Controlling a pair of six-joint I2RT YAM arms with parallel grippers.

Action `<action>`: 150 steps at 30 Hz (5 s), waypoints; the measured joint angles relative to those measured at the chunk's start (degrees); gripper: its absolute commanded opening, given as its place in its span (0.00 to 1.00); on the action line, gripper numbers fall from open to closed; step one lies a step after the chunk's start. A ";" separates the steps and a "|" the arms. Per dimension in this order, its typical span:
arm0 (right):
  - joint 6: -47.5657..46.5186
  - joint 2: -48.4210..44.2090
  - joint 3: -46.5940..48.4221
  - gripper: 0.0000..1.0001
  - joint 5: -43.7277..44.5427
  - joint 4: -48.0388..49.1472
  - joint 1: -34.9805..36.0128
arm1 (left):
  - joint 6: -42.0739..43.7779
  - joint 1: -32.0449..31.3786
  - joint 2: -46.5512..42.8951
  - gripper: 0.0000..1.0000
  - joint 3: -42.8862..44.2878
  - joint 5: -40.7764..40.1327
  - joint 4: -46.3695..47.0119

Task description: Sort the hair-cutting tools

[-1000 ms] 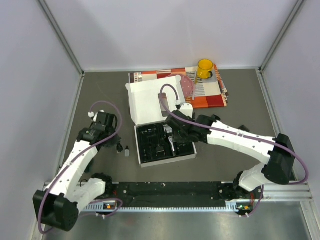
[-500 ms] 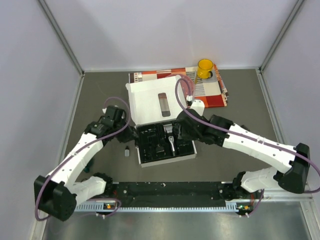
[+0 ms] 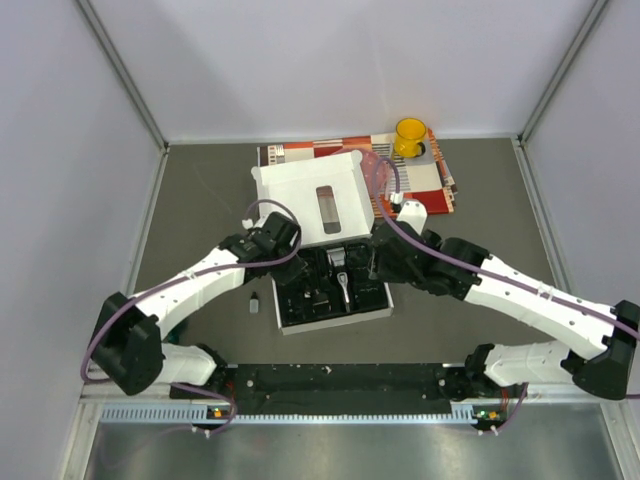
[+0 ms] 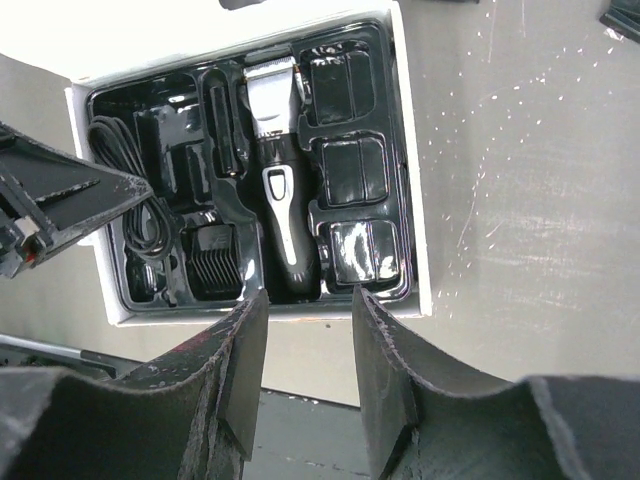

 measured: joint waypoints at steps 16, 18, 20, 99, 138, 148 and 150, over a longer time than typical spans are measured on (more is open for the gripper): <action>-1.77 -1.44 -1.20 0.40 -0.50 -1.16 -0.17 | -11.37 -1.27 4.22 0.03 -0.46 -10.45 5.62; -2.01 -1.88 -1.62 0.40 -0.52 -1.03 -0.22 | -12.98 -1.33 4.26 0.03 -1.46 -10.86 5.99; -2.01 -2.69 -2.49 0.40 -0.52 -1.31 -0.33 | -14.49 -1.49 4.42 0.03 -2.51 -11.23 6.01; -0.96 12.98 9.01 0.43 -2.95 -2.08 1.97 | 27.67 17.51 -3.45 0.48 -16.59 3.19 -1.25; -1.36 10.82 7.13 0.43 -2.93 -1.92 1.18 | 26.03 17.31 -22.88 0.13 -12.00 10.84 -6.54; -1.55 8.33 5.22 0.43 -2.84 -1.86 0.22 | 19.19 8.87 -29.38 0.15 -15.10 15.17 -4.35; -1.60 7.93 4.66 0.43 -2.82 -1.70 0.22 | 17.88 6.45 -29.33 0.15 -16.20 14.36 -3.91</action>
